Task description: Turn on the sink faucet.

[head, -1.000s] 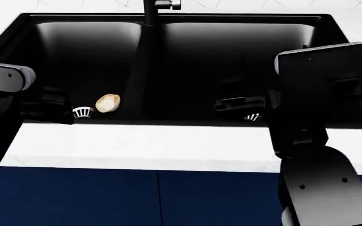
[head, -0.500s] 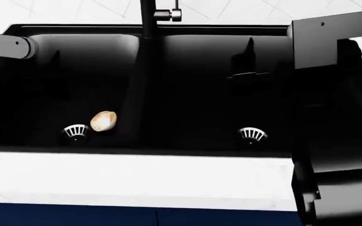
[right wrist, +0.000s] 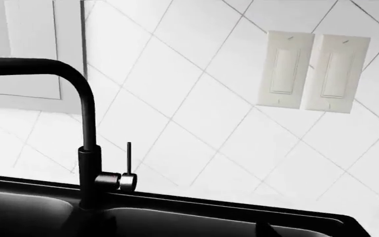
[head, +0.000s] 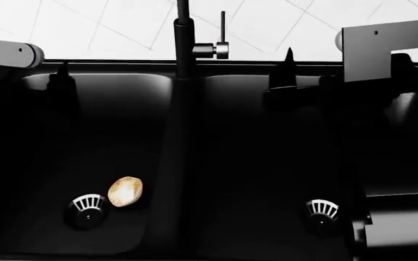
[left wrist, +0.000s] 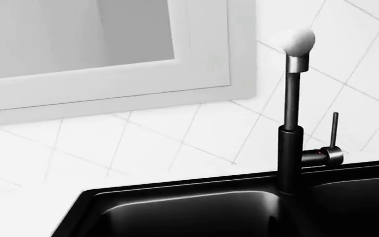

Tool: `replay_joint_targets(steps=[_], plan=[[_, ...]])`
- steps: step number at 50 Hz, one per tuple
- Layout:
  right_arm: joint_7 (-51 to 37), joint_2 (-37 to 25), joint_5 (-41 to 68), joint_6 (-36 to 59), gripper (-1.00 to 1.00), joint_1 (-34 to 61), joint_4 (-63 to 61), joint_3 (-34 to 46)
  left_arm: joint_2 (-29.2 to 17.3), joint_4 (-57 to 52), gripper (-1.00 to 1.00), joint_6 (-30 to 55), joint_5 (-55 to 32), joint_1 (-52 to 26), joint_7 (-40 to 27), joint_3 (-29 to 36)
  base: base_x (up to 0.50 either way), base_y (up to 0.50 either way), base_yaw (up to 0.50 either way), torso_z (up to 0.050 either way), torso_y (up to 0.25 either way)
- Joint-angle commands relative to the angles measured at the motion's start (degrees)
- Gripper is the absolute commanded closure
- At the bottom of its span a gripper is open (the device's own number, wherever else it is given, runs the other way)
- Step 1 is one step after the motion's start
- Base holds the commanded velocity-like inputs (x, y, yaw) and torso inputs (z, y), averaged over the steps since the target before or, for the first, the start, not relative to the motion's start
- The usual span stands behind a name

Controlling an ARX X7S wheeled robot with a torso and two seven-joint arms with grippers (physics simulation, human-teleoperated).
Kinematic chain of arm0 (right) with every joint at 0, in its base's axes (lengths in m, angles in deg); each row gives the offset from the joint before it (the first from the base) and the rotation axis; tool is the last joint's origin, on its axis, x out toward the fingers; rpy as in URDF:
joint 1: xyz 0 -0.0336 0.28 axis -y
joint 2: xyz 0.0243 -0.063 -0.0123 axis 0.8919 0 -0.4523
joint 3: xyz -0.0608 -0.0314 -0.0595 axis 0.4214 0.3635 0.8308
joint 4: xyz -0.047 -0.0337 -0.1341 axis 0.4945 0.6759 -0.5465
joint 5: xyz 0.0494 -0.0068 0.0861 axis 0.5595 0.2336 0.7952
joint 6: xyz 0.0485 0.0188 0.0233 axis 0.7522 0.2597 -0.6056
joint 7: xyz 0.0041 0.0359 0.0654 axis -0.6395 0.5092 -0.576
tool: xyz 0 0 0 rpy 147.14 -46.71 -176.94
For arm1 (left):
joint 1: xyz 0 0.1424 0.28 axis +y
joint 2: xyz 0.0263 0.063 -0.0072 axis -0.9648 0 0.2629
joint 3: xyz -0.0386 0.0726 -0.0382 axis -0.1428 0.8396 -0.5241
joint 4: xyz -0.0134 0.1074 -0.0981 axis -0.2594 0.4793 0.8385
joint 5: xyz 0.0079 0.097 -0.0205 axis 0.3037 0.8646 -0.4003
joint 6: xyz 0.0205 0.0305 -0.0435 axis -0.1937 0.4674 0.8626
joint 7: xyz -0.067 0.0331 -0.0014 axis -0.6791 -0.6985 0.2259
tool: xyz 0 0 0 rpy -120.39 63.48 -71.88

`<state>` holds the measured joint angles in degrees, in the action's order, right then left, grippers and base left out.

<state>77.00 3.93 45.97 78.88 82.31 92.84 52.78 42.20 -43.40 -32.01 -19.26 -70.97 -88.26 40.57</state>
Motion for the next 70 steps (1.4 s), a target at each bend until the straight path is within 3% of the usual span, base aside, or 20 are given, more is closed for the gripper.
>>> replay_joint_targets(steps=[1,46,47,48,50,60,70], plan=[[0.39,0.19,0.88,-0.81,-1.0,-0.54,0.41,-0.48,0.14,1.42,-1.0,-0.8,0.08,-0.14,0.12,0.42,0.5,0.0,0.0,0.0,0.0],[-0.26,0.7,1.81,-0.67,-1.0,-1.73,0.12,-0.16,-1.7,0.68,-1.0,-1.7,-1.25,3.03,-1.14,-1.54,0.41,0.0,0.0,0.0,0.001],[9.94,9.26,-11.15,-2.54,-1.0,-2.32,6.93,-8.22,5.63,4.92,-1.0,-5.7,13.65,8.68,8.29,-14.0,0.0,0.0,0.0,0.0,0.0],[8.42,7.28,-11.58,1.72,-1.0,-2.4,-0.85,-9.46,5.4,0.4,-1.0,-0.06,14.13,3.57,8.12,-13.3,0.0,0.0,0.0,0.0,0.0],[8.34,7.42,-11.54,1.7,-1.0,-2.43,-0.85,-9.31,5.23,-0.14,-1.0,0.37,13.94,3.67,8.13,-13.48,0.0,0.0,0.0,0.0,0.0],[8.6,8.72,-11.88,-3.14,-1.0,0.55,7.55,-7.71,5.35,0.68,-1.0,0.43,13.95,3.92,7.36,-13.16,0.0,0.0,0.0,0.0,0.0],[9.88,12.15,-14.19,-15.91,-1.0,10.5,31.77,-3.49,5.23,0.02,-1.0,0.41,13.76,4.74,7.14,-12.8,0.0,0.0,0.0,0.0,0.0]])
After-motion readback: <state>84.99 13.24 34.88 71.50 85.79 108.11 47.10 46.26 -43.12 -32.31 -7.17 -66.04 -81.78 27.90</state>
